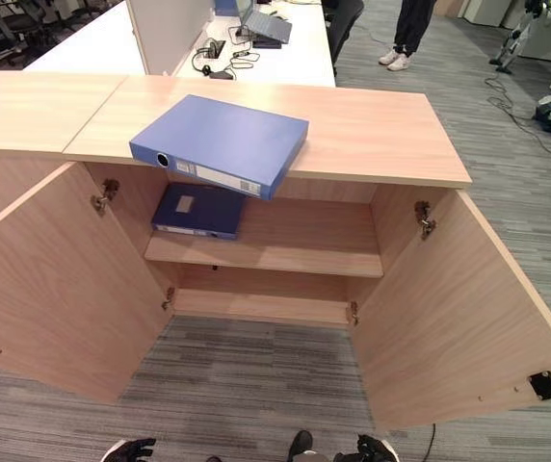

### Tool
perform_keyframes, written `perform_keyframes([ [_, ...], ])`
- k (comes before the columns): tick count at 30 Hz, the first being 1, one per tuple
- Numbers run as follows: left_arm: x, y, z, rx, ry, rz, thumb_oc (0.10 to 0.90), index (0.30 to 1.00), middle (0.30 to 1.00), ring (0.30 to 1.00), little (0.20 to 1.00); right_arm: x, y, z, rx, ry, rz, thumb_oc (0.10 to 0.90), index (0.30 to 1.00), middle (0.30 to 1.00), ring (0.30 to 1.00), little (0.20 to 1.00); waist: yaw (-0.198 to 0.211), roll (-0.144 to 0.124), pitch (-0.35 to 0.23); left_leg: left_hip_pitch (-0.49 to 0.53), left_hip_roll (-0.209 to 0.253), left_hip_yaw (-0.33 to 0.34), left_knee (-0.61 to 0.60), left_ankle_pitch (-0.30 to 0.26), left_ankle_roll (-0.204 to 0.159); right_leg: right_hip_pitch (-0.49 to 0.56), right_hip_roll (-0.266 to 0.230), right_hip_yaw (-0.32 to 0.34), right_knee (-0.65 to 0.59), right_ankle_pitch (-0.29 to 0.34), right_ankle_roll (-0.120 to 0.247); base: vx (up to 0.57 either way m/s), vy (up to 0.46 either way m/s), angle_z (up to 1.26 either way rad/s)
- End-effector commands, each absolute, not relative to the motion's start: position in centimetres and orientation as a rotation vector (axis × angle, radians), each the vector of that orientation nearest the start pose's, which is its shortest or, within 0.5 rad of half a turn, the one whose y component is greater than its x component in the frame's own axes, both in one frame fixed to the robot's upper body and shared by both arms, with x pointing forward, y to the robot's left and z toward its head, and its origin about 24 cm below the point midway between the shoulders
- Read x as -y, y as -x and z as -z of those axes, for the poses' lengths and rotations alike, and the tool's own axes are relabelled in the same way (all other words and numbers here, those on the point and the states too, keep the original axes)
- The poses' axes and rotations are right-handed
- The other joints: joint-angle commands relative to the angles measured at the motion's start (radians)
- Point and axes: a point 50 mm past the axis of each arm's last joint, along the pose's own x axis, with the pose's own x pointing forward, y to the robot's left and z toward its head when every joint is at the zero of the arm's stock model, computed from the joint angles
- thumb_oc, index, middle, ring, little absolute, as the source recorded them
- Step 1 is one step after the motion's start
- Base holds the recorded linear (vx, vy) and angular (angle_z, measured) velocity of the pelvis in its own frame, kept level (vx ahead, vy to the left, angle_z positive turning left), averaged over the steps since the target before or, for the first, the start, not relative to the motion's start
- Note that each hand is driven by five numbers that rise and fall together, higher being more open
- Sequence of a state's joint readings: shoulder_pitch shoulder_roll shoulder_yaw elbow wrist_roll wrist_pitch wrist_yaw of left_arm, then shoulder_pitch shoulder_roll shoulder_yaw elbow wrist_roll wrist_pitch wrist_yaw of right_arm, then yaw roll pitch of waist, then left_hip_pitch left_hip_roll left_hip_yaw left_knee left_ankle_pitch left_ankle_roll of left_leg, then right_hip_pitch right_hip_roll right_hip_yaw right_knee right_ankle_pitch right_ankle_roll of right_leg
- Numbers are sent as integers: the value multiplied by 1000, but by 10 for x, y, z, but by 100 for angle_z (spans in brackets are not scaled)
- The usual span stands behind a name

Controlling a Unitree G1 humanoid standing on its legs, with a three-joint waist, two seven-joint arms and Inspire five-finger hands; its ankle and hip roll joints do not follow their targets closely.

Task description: Put the empty folder in the office cabinet

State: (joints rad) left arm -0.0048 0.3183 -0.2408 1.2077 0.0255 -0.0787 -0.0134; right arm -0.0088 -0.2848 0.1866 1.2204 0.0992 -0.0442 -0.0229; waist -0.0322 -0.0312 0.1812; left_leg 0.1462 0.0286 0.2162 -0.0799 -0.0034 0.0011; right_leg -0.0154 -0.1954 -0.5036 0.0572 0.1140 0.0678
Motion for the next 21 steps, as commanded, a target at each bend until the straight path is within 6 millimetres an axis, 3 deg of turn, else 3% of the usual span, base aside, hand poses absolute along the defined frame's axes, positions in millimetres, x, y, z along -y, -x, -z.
perform_keyframes([
  [1, -239, -112, 153, -1115, -448, 125, 800, 900, 900, 900, 900, 254, -107, 151, -1149, 332, 77, 800, 900, 900, 900, 900, 6, 46, 17, -3, -15, 19, -7, -66, -27, 3, -36, 42, 87, -107, 103, 28, -8, -7],
  [16, -231, -116, 153, -1090, -444, 138, 800, 900, 900, 900, 900, 250, -100, 154, -1177, 359, 40, 800, 900, 900, 900, 900, 16, 41, 5, -7, -21, 19, -7, -67, -23, 23, -41, 48, 55, -102, 103, 12, -8, -4],
  [20, -232, -118, 153, -1089, -441, 132, 800, 900, 900, 900, 900, 249, -102, 154, -1174, 354, 42, 800, 900, 900, 900, 900, 18, 43, 11, -4, -22, 16, -7, -65, -17, 3, -51, 51, 124, -111, 107, -7, 26, 1],
  [21, -234, -116, 153, -1095, -440, 124, 800, 900, 900, 900, 900, 249, -103, 154, -1173, 353, 40, 800, 900, 900, 900, 900, 22, 45, 23, 4, -21, 23, -7, -68, -9, -34, -77, 43, 224, -96, 128, 22, 98, 0],
])
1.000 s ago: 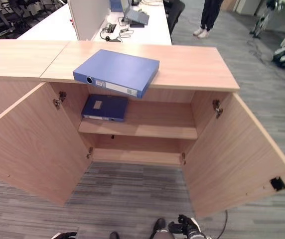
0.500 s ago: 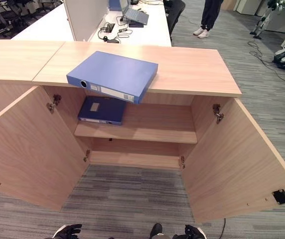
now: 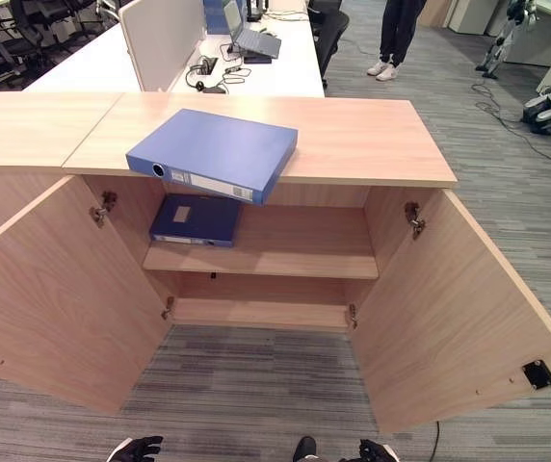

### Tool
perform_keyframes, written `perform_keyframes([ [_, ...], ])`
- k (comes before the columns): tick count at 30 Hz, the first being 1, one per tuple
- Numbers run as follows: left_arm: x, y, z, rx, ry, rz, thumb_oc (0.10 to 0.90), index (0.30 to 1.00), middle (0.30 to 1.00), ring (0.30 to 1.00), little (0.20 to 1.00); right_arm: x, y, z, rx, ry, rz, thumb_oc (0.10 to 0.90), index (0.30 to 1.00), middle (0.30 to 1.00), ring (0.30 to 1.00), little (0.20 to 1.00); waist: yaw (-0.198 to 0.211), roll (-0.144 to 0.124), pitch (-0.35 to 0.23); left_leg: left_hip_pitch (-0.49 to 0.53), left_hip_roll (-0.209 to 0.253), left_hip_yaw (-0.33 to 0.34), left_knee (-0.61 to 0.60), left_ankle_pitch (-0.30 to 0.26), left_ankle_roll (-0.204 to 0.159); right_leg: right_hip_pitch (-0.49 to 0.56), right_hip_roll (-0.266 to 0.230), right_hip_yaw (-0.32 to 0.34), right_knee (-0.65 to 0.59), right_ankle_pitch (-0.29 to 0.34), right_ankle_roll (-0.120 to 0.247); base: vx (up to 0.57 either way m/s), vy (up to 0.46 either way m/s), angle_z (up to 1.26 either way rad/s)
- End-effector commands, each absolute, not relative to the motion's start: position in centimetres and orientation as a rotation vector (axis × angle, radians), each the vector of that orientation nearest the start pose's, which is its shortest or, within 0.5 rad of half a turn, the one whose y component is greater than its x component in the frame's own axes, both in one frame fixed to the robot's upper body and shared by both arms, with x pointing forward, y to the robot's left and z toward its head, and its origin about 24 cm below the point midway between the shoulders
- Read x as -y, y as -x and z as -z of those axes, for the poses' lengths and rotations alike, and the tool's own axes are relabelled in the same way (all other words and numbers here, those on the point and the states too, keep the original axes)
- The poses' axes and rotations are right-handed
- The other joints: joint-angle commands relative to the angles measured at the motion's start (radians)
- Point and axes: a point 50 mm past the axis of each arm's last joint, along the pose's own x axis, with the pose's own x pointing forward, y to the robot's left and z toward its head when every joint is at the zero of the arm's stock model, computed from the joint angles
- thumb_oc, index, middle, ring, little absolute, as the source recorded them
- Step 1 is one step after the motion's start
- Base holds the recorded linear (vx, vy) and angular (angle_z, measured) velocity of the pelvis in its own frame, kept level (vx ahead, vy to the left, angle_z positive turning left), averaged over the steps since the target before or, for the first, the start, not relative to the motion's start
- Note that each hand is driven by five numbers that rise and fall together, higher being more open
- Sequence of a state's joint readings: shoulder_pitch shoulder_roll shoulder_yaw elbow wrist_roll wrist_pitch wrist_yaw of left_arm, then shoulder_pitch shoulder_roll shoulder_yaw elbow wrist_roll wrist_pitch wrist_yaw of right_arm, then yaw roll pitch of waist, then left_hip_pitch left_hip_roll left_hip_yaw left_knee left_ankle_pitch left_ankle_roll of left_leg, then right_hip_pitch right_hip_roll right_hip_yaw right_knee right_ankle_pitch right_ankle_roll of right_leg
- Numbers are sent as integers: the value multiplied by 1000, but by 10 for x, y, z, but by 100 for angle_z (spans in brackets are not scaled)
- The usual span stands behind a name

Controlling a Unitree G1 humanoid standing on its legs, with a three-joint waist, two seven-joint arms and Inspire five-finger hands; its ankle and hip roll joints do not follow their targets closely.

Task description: Put the empty folder in the office cabinet

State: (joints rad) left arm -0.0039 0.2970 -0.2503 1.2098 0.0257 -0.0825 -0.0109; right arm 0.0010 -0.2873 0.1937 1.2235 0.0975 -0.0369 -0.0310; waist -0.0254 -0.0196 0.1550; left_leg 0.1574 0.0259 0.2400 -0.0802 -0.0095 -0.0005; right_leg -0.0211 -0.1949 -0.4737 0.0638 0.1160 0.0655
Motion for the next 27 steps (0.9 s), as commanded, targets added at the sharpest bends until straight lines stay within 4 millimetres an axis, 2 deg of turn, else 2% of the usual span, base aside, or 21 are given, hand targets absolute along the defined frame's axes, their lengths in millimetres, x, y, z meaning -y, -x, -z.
perform_keyframes([
  [1, -237, -113, 153, -1106, -441, 115, 800, 900, 900, 900, 900, 250, -104, 154, -1173, 355, 36, 800, 900, 900, 900, 900, 15, 38, 62, 16, -16, 11, -7, -73, 1, -65, -112, -16, 320, -41, 172, 25, 100, -6],
  [2, -236, -113, 153, -1106, -441, 115, 800, 900, 900, 900, 900, 250, -104, 154, -1173, 355, 36, 800, 900, 900, 900, 900, 15, 37, 62, 16, -18, 12, -7, -73, 2, -69, -115, -14, 326, -43, 172, 52, 58, -5],
  [3, -238, -111, 153, -1117, -446, 114, 800, 900, 900, 900, 900, 249, -105, 153, -1171, 351, 35, 800, 900, 900, 900, 900, 12, 39, 69, 28, -19, 21, -7, -81, 5, -93, -129, -16, 369, -9, 192, 117, -50, -11],
  [4, -241, -107, 154, -1129, -447, 105, 800, 900, 900, 900, 900, 249, -104, 154, -1176, 349, 37, 800, 900, 900, 900, 900, 17, 35, 69, 44, -21, 36, -7, -95, 2, -103, -167, -30, 328, 11, 193, 121, -54, -11],
  [5, -241, -107, 154, -1129, -447, 105, 800, 900, 900, 900, 900, 249, -104, 154, -1177, 349, 37, 800, 900, 900, 900, 900, 16, 35, 70, 45, -20, 36, -7, -96, 2, -101, -166, -31, 326, 11, 192, 150, -128, -13],
  [7, -244, -105, 153, -1135, -450, 95, 800, 900, 900, 900, 900, 251, -100, 154, -1190, 354, 44, 800, 900, 900, 900, 900, 25, 29, 73, 49, -10, 37, -7, -105, -17, -78, -200, -49, 175, 22, 173, 153, -190, -9],
  [8, -246, -105, 153, -1141, -452, 93, 800, 900, 900, 900, 900, 252, -99, 154, -1195, 359, 47, 800, 900, 900, 900, 900, 26, 27, 71, 53, -3, 26, -7, -118, -31, -82, -219, -40, 105, 23, 182, 221, -238, -5],
  [10, -249, -99, 154, -1158, -463, 93, 800, 900, 900, 900, 900, 255, -91, 156, -1228, 360, 61, 800, 900, 900, 900, 900, 12, 33, 69, 61, 17, 26, -7, -119, -62, -104, -243, -15, -72, 107, 187, 227, -229, -5],
  [14, -249, -95, 155, -1171, -480, 112, 800, 900, 900, 900, 900, 258, -82, 157, -1258, 365, 64, 800, 900, 900, 900, 900, 3, 38, 66, 88, 16, 29, -7, -147, -72, -110, -224, -30, -121, 107, 196, 221, -94, -6],
  [15, -249, -97, 155, -1167, -495, 124, 800, 900, 900, 900, 900, 260, -79, 157, -1264, 362, 65, 800, 900, 900, 900, 900, -10, 27, 65, 88, -1, 29, -7, -144, -73, -101, -224, -44, -128, 108, 192, 294, -72, 11],
  [16, -247, -99, 155, -1160, -503, 138, 800, 900, 900, 900, 900, 261, -75, 157, -1269, 361, 68, 800, 900, 900, 900, 900, -32, 27, 59, 102, -12, 4, -7, -158, -74, -96, -203, 15, -130, 101, 190, 235, -66, 42],
  [19, -243, -102, 155, -1145, -496, 138, 800, 900, 900, 900, 900, 264, -71, 157, -1281, 362, 70, 800, 900, 900, 900, 900, -38, 32, 54, 120, -15, -29, -7, -172, -76, -98, -188, 46, -136, 113, 191, 325, -147, 99],
  [20, -239, -107, 154, -1123, -481, 135, 800, 900, 900, 900, 900, 267, -72, 156, -1278, 372, 73, 800, 900, 900, 900, 900, -43, 47, 52, 128, -1, -51, -2, -169, -81, -88, -166, 42, -136, 103, 181, 372, -361, 24],
  [21, -234, -116, 153, -1090, -475, 145, 800, 900, 900, 900, 900, 273, -78, 153, -1257, 394, 83, 800, 900, 900, 900, 900, -42, 54, 47, 97, 40, -60, 75, -180, -110, -68, -145, 10, -132, 68, 158, 380, -367, 11],
  [22, -234, -116, 153, -1089, -474, 146, 800, 900, 900, 900, 900, 273, -78, 153, -1257, 394, 84, 800, 900, 900, 900, 900, -44, 55, 47, 93, 43, -62, 80, -183, -111, -68, -143, 7, -132, 67, 157, 259, -298, 25],
  [24, -230, -119, 152, -1076, -469, 155, 800, 900, 900, 900, 900, 279, -86, 149, -1230, 395, 108, 800, 900, 900, 900, 900, -39, 66, 48, 45, 83, -48, 176, -162, -154, -41, -115, -15, -139, 31, 134, 136, -170, 45],
  [25, -231, -121, 151, -1071, -466, 151, 800, 900, 900, 900, 900, 282, -90, 147, -1215, 390, 126, 800, 900, 900, 900, 900, -37, 68, 49, 17, 99, -43, 230, -132, -179, -25, -102, -27, -145, 10, 120, 163, -217, 38],
  [27, -232, -130, 148, -1042, -453, 138, 800, 900, 900, 900, 900, 289, -104, 141, -1168, 377, 173, 800, 900, 900, 900, 900, -28, 63, 67, -80, 127, -60, 416, -36, -231, 6, -85, -47, -151, -24, 89, 145, -236, 21],
])
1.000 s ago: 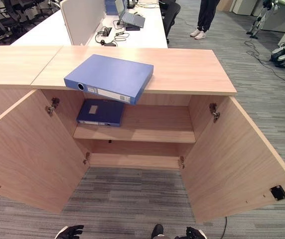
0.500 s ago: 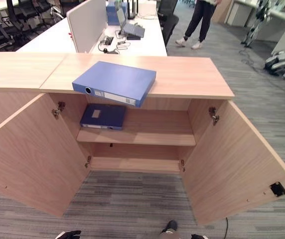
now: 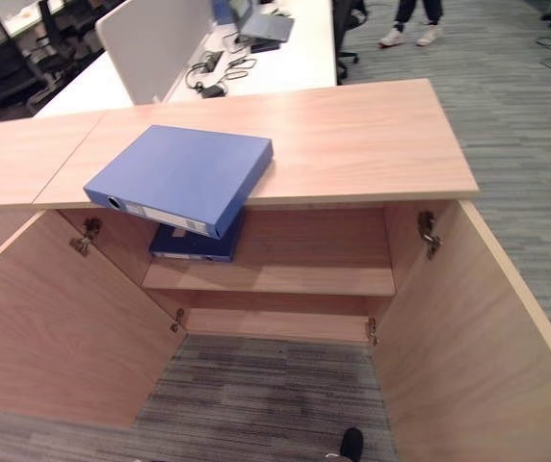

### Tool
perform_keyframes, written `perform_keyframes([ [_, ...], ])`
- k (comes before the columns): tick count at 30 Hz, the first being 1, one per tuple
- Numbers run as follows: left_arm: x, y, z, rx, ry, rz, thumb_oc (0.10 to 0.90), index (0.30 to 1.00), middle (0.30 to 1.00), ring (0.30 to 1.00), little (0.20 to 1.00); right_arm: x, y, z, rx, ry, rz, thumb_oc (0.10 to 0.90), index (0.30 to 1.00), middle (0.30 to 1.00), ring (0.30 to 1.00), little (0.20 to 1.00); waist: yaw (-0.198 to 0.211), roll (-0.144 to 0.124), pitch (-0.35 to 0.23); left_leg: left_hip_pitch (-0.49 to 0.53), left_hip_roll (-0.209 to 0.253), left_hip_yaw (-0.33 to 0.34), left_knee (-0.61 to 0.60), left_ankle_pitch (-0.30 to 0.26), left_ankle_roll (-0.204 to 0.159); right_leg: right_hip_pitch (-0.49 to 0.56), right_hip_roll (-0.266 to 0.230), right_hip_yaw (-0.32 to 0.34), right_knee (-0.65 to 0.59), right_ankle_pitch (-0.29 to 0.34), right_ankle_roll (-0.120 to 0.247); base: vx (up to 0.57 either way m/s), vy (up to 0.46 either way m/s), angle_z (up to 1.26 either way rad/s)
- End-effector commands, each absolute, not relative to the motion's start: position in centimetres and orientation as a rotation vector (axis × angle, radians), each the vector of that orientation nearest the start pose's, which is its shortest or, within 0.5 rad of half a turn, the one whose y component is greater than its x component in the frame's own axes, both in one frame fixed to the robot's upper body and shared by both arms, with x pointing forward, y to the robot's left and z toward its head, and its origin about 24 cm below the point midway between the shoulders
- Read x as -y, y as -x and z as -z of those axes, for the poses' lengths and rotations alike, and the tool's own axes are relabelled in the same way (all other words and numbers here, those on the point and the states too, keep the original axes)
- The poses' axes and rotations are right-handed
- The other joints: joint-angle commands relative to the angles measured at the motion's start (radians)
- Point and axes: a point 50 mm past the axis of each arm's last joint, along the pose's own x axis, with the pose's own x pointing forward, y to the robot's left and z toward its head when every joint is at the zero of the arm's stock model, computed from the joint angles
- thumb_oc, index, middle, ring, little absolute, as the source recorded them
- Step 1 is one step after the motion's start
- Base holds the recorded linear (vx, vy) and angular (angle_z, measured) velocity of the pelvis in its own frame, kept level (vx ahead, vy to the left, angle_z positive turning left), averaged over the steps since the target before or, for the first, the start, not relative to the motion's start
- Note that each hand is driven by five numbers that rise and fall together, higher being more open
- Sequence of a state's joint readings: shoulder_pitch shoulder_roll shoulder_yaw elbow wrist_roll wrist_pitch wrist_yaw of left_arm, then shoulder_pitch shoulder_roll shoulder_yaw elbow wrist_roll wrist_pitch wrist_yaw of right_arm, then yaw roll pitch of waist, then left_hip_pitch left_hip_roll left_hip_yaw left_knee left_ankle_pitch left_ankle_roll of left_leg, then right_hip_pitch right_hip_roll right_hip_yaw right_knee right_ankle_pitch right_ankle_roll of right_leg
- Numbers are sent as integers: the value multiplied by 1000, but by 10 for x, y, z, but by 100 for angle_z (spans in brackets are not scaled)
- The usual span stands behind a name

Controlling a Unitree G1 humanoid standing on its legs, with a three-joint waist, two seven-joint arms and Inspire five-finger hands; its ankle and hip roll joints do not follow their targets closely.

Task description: Put the empty folder in the office cabinet

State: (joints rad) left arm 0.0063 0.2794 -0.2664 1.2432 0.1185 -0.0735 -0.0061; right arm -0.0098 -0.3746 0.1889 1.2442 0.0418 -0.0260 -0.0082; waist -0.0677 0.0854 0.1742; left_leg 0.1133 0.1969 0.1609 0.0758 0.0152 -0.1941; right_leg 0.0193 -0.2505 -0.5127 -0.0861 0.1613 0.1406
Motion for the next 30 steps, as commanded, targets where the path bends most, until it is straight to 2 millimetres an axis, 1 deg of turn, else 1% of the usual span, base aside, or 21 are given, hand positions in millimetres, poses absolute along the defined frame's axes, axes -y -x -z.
perform_keyframes([
  [1, -231, -134, 146, -1030, -443, 130, 800, 900, 900, 900, 900, 291, -117, 136, -1123, 365, 191, 800, 900, 900, 900, 900, 23, -54, 62, -94, -51, 17, 368, -36, -55, -13, -25, -17, -1, -95, -5, 120, -188, 5],
  [2, -231, -134, 146, -1029, -443, 130, 800, 900, 900, 900, 900, 291, -117, 136, -1122, 365, 191, 800, 900, 900, 900, 900, 22, -54, 62, -96, -50, 16, 371, -37, -55, -13, -24, -18, -1, -95, -6, 135, -180, -12],
  [4, -233, -133, 146, -1033, -442, 120, 800, 900, 900, 900, 900, 291, -124, 134, -1101, 364, 190, 800, 900, 900, 900, 900, 27, -61, 69, -124, -20, 54, 432, 0, -64, 2, -12, -25, -1, -121, -23, 78, -90, -20],
  [5, -234, -133, 146, -1035, -439, 111, 800, 900, 900, 900, 900, 292, -129, 132, -1086, 370, 190, 800, 900, 900, 900, 900, 24, -57, 70, -121, 32, 101, 408, 35, -63, 9, -3, -36, -1, -135, -25, 54, -38, -6],
  [6, -234, -133, 146, -1035, -438, 111, 800, 900, 900, 900, 900, 292, -129, 132, -1085, 370, 190, 800, 900, 900, 900, 900, 25, -57, 71, -119, 33, 102, 408, 35, -64, 10, -2, -34, -1, -135, -25, 98, 14, -5],
  [7, -235, -131, 147, -1043, -435, 105, 800, 900, 900, 900, 900, 293, -129, 131, -1082, 368, 193, 800, 900, 900, 900, 900, 23, -49, 65, -105, 80, 130, 379, 49, -65, 17, 8, -38, -1, -156, -21, 143, 70, -4],
  [8, -236, -126, 149, -1061, -431, 99, 800, 900, 900, 900, 900, 292, -129, 131, -1083, 361, 193, 800, 900, 900, 900, 900, 27, -35, 62, -71, 152, 185, 277, 73, -61, 26, 16, -45, -1, -161, -12, 224, 106, 1],
  [9, -236, -122, 150, -1075, -428, 98, 800, 900, 900, 900, 900, 292, -128, 132, -1084, 362, 191, 800, 900, 900, 900, 900, 34, -31, 57, -53, 161, 199, 194, 68, -60, 30, 18, -37, -1, -165, 2, 221, 119, 9],
  [10, -235, -119, 152, -1086, -426, 98, 800, 900, 900, 900, 900, 290, -128, 133, -1083, 362, 182, 800, 900, 900, 900, 900, 37, -28, 50, -54, 165, 188, 125, 62, -56, 28, 19, -30, -1, -169, 10, 228, 161, 17],
  [11, -234, -115, 153, -1099, -416, 93, 800, 900, 900, 900, 900, 286, -127, 135, -1088, 370, 157, 800, 900, 900, 900, 900, 45, -21, 38, -60, 173, 166, 11, 73, -55, 28, 17, -14, -1, -183, 22, 150, 125, 18],
  [13, -234, -114, 154, -1104, -411, 87, 800, 900, 900, 900, 900, 283, -126, 136, -1090, 376, 141, 800, 900, 900, 900, 900, 50, -19, 34, -63, 179, 152, -28, 86, -55, 30, 17, -3, -1, -190, 26, 97, 117, 5],
  [14, -234, -115, 153, -1099, -404, 79, 800, 900, 900, 900, 900, 277, -126, 138, -1089, 385, 114, 800, 900, 900, 900, 900, 57, -15, 34, -86, 192, 132, -55, 123, -48, 30, 17, 0, -1, -185, 21, 52, 104, -20],
  [15, -234, -115, 153, -1099, -404, 79, 800, 900, 900, 900, 900, 277, -126, 138, -1089, 385, 114, 800, 900, 900, 900, 900, 57, -15, 34, -86, 192, 132, -56, 124, -48, 30, 17, -1, -1, -185, 21, 49, 95, -30],
  [18, -234, -115, 153, -1099, -397, 71, 800, 900, 900, 900, 900, 270, -123, 141, -1101, 406, 63, 800, 900, 900, 900, 900, 74, -6, 38, -92, 188, 57, -79, 126, -49, 52, 31, 31, -1, -206, 19, 116, 75, -10],
  [20, -233, -116, 153, -1098, -399, 68, 800, 900, 900, 900, 900, 267, -121, 142, -1107, 416, 44, 800, 900, 900, 900, 900, 80, -4, 38, -100, 165, -3, -89, 113, -49, 63, 38, 49, -1, -210, 19, 91, 67, -3],
  [21, -233, -116, 153, -1098, -399, 68, 800, 900, 900, 900, 900, 267, -121, 142, -1107, 416, 44, 800, 900, 900, 900, 900, 80, -4, 36, -102, 164, -4, -89, 113, -49, 62, 38, 48, -1, -209, 19, 88, 87, 5],
  [22, -233, -116, 153, -1099, -405, 74, 800, 900, 900, 900, 900, 266, -119, 144, -1115, 420, 35, 800, 900, 900, 900, 900, 80, -4, 35, -101, 141, -24, -101, 101, -44, 75, 41, 58, -1, -211, 18, 73, 107, 9],
  [26, -234, -118, 153, -1100, -444, 105, 800, 900, 900, 900, 900, 266, -117, 145, -1136, 429, 25, 800, 900, 900, 900, 900, 68, -14, 33, -86, 105, 30, -114, 84, -28, 91, 32, 73, -1, -202, 15, 90, 169, 4],
  [27, -237, -117, 152, -1105, -452, 103, 800, 900, 900, 900, 900, 265, -112, 147, -1156, 421, 30, 800, 900, 900, 900, 900, 67, -22, 18, -77, 90, 38, -124, 72, -16, 95, 23, 83, -1, -193, 22, 129, 153, -11],
  [29, -237, -117, 152, -1105, -452, 102, 800, 900, 900, 900, 900, 265, -112, 147, -1157, 421, 30, 800, 900, 900, 900, 900, 68, -23, 17, -76, 89, 39, -124, 72, -15, 94, 22, 83, -1, -193, 22, 75, 108, -8],
  [30, -238, -117, 152, -1108, -458, 105, 800, 900, 900, 900, 900, 265, -107, 148, -1176, 411, 35, 800, 900, 900, 900, 900, 64, -32, 9, -74, 73, 46, -126, 63, -5, 98, 10, 90, -1, -183, 29, 101, 170, -2],
])
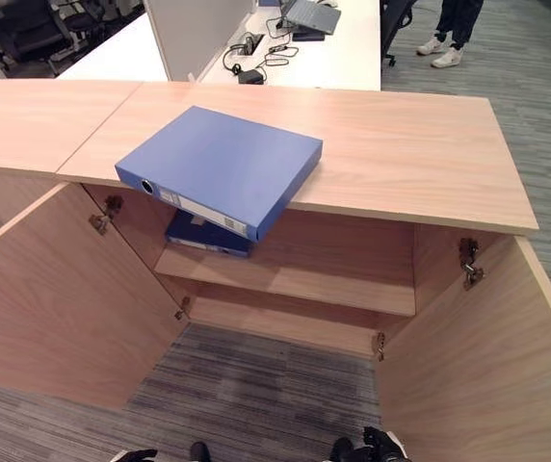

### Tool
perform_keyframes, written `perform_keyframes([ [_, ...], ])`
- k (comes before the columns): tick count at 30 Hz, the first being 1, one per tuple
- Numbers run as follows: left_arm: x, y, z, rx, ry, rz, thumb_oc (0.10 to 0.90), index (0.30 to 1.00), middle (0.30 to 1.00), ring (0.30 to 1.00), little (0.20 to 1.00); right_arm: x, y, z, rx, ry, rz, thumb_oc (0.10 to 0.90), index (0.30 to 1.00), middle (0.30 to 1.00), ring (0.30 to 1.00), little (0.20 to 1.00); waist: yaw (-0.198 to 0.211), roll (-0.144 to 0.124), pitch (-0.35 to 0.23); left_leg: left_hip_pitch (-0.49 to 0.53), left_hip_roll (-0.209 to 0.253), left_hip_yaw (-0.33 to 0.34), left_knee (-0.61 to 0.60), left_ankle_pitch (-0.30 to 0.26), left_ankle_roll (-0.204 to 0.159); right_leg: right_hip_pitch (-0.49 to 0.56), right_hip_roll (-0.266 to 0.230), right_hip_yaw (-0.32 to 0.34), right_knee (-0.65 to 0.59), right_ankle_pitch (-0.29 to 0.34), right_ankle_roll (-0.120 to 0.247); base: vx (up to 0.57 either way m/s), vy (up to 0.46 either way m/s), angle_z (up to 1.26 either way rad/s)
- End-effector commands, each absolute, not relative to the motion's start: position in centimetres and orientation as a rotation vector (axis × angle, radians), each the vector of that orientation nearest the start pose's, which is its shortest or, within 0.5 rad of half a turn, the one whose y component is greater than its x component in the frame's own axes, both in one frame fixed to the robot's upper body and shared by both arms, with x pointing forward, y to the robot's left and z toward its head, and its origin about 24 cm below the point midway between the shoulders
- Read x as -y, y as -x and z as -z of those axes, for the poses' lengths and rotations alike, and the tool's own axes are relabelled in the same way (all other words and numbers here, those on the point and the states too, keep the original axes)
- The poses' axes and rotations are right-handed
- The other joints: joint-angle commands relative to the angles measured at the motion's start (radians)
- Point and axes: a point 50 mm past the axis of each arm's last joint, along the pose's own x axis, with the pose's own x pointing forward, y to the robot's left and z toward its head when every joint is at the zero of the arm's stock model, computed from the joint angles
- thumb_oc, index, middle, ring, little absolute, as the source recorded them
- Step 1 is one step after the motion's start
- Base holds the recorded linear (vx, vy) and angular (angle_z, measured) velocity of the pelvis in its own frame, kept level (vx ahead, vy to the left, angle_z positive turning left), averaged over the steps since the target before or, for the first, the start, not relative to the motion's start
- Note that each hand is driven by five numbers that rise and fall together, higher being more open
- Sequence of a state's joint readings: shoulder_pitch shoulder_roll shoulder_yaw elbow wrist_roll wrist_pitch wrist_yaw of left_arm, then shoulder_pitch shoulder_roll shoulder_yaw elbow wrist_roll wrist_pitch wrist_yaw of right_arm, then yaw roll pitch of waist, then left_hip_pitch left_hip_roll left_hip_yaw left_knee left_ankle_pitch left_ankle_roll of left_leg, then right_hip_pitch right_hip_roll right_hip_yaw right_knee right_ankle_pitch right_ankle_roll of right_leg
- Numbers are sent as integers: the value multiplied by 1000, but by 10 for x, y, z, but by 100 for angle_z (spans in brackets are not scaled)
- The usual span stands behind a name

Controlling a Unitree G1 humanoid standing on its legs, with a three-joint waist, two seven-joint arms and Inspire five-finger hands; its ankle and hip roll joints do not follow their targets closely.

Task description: Put the empty folder in the office cabinet

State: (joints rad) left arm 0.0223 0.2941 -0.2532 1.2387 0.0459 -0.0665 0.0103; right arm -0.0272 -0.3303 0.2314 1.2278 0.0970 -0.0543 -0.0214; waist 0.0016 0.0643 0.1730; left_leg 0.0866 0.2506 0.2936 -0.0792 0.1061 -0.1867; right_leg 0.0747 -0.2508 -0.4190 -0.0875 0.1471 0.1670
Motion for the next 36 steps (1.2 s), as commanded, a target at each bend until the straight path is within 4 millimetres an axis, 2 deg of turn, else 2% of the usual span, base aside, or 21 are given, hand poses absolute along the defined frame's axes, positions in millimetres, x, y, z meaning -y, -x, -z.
perform_keyframes([
  [1, -239, -117, 152, -1108, -461, 106, 800, 900, 900, 900, 900, 264, -106, 149, -1181, 408, 34, 800, 900, 900, 900, 900, -7, -18, 5, -45, 7, -82, 25, -37, -5, 42, 3, 5, 0, -164, 9, 129, 212, 1],
  [3, -236, -122, 151, -1087, -458, 111, 800, 900, 900, 900, 900, 263, -106, 150, -1185, 411, 28, 800, 900, 900, 900, 900, -2, -27, 1, -46, -8, -78, 23, -45, 6, 41, -10, 16, 1, -155, 16, 63, 158, -1],
  [5, -223, -129, 149, -1034, -452, 146, 800, 900, 900, 900, 900, 263, -107, 149, -1185, 421, 28, 800, 900, 900, 900, 900, 7, -28, 8, -53, -28, -84, 23, -57, 22, 32, -25, 17, 14, -147, 23, 7, 154, 0],
  [8, -216, -129, 150, -1021, -456, 172, 800, 900, 900, 900, 900, 261, -113, 148, -1166, 421, 29, 800, 900, 900, 900, 900, 13, -31, 19, -50, -46, -84, 14, -67, 37, 20, -38, 19, 30, -139, 33, -1, 116, 4],
  [10, -221, -124, 152, -1052, -477, 169, 800, 900, 900, 900, 900, 258, -115, 149, -1159, 416, 23, 800, 900, 900, 900, 900, 14, -39, 17, -45, -56, -81, 10, -73, 45, 15, -43, 23, 35, -138, 38, 33, 73, 4],
  [13, -226, -127, 150, -1045, -474, 142, 800, 900, 900, 900, 900, 254, -113, 150, -1167, 412, 10, 800, 900, 900, 900, 900, 16, -48, 7, -33, -67, -74, 3, -85, 52, 17, -50, 25, 35, -132, 47, 57, 49, -3],
  [14, -228, -132, 148, -1025, -468, 128, 800, 900, 900, 900, 900, 253, -110, 151, -1173, 409, 9, 800, 900, 900, 900, 900, 16, -49, 2, -29, -69, -73, 2, -87, 54, 20, -53, 24, 36, -132, 49, 97, 44, -5],
  [15, -227, -159, 132, -884, -441, 95, 800, 900, 900, 900, 900, 255, -106, 152, -1180, 404, 20, 800, 900, 900, 900, 900, 19, -50, 1, -14, -75, -74, 2, -95, 56, 35, -56, 19, 37, -133, 51, 72, 32, -4],
  [16, -227, -159, 132, -884, -441, 95, 800, 900, 900, 900, 900, 255, -106, 152, -1179, 404, 20, 800, 900, 900, 900, 900, 19, -51, -2, -17, -76, -74, 1, -92, 57, 32, -57, 19, 37, -132, 51, 67, 28, -1],
  [17, -224, -188, 107, -709, -417, 90, 800, 900, 900, 900, 900, 257, -103, 152, -1179, 399, 35, 800, 900, 900, 900, 900, 24, -49, 1, -11, -78, -77, 1, -96, 58, 40, -58, 13, 39, -132, 53, 0, 0, 0],
  [19, -232, -218, 52, -425, -464, 77, 800, 900, 900, 900, 900, 258, -102, 152, -1173, 371, 70, 800, 900, 900, 900, 900, 38, -50, 3, -15, -84, -88, 1, -96, 60, 43, -62, 3, 42, -130, 56, 4, -5, 3],
  [22, -250, -231, 0, -188, -629, 6, 800, 900, 900, 900, 900, 254, -94, 155, -1192, 345, 88, 800, 900, 900, 900, 900, 58, -62, 5, -11, -84, -94, 1, -100, 55, 53, -67, -8, 42, -131, 62, 13, -31, 9],
  [24, -256, -239, -21, -64, -713, -76, 800, 900, 900, 900, 900, 251, -87, 157, -1208, 353, 71, 800, 900, 900, 900, 900, 60, -71, 3, -2, -83, -91, 2, -110, 52, 59, -68, -10, 42, -133, 66, 28, -30, 8],
  [25, -257, -246, -41, 47, -798, -133, 800, 900, 900, 900, 900, 249, -85, 158, -1209, 367, 58, 800, 900, 900, 900, 900, 61, -78, 1, -2, -83, -88, 0, -108, 51, 58, -70, -12, 40, -129, 67, 36, -41, -9],
  [26, -256, -254, -68, 200, -944, -199, 800, 900, 900, 900, 900, 245, -84, 159, -1199, 380, 41, 800, 900, 900, 900, 900, 60, -85, -2, 3, -81, -83, 0, -112, 49, 61, -70, -13, 41, -130, 69, 19, -31, -17],
  [27, -256, -254, -68, 201, -944, -199, 800, 900, 900, 900, 900, 245, -84, 159, -1199, 380, 41, 800, 900, 900, 900, 900, 60, -86, -3, 2, -81, -83, 0, -111, 49, 60, -70, -13, 40, -130, 69, 35, -27, -15],
  [28, -258, -260, -103, 359, -1136, -261, 800, 900, 900, 900, 900, 242, -84, 159, -1186, 379, 37, 800, 900, 900, 900, 900, 59, -88, -7, 8, -78, -78, 0, -115, 45, 64, -70, -14, 41, -132, 72, 31, -16, -7],
  [31, -256, -263, -143, 553, -1343, -313, 800, 900, 900, 900, 900, 235, -84, 161, -1180, 367, 16, 800, 900, 900, 900, 900, 55, -90, -15, 19, -76, -73, -2, -120, 40, 70, -70, -15, 39, -133, 74, 36, -22, -2],
  [35, -244, -263, -184, 766, -1482, -329, 800, 900, 900, 900, 900, 233, -81, 161, -1184, 381, -23, 800, 900, 900, 900, 900, 44, -87, -27, 30, -76, -61, -4, -123, 37, 71, -73, -14, 35, -126, 77, 32, -10, -5],
  [36, -241, -264, -206, 870, -1600, -332, 800, 900, 900, 900, 900, 236, -78, 161, -1195, 410, -47, 800, 900, 900, 900, 900, 29, -78, -34, 45, -73, -51, -3, -132, 32, 78, -72, -13, 34, -128, 81, 42, -15, -6],
])
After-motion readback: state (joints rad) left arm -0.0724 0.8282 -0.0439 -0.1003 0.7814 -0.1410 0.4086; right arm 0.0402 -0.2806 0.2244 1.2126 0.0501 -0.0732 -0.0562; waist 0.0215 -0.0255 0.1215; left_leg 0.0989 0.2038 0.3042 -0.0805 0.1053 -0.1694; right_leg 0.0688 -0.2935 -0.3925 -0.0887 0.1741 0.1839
